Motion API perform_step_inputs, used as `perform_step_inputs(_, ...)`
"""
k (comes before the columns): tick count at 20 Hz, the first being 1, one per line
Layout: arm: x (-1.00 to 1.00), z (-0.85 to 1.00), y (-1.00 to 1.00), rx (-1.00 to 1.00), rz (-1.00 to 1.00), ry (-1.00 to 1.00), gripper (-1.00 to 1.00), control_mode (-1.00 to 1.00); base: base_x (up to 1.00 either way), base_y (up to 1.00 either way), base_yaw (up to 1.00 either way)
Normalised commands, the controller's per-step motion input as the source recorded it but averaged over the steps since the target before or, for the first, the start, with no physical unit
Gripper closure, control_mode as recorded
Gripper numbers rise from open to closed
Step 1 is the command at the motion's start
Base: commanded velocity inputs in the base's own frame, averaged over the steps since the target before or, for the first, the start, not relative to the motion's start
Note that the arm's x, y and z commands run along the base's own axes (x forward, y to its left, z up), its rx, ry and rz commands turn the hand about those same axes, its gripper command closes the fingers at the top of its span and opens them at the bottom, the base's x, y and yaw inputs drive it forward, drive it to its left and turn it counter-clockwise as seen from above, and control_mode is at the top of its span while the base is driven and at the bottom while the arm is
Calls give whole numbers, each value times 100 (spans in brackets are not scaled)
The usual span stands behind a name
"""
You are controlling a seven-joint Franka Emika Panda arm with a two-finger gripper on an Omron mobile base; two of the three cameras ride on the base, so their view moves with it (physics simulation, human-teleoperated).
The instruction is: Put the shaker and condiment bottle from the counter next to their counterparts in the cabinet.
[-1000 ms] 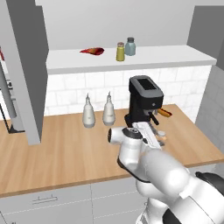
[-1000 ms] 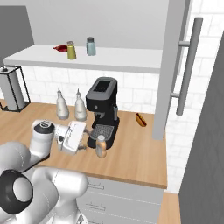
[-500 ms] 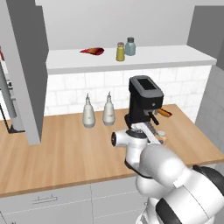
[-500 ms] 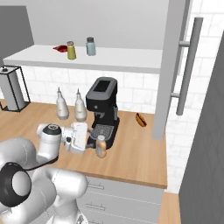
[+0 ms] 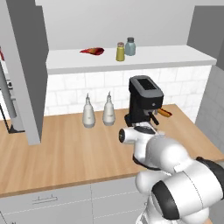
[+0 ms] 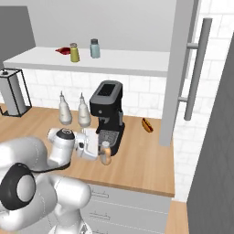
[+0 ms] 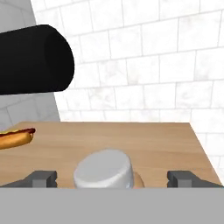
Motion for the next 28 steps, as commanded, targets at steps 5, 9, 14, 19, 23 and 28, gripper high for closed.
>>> perform_step_inputs(5,31,-14,-11,3,1,0,-100,-100,0,0,0)
perform_step_inputs(9,2,-29,-5,1,0,0,-100,-100,0,0,0)
perform_step_inputs(14,0,-25,0,0,0,0,-100,-100,0,0,0)
perform_step_inputs(19,0,-17,0,0,0,0,100,-100,0,0,0)
perform_step_inputs(23,-2,1,2,4,0,0,100,-100,0,0,0)
perform_step_inputs(28,-37,74,28,0,6,-3,100,-100,0,0,0)
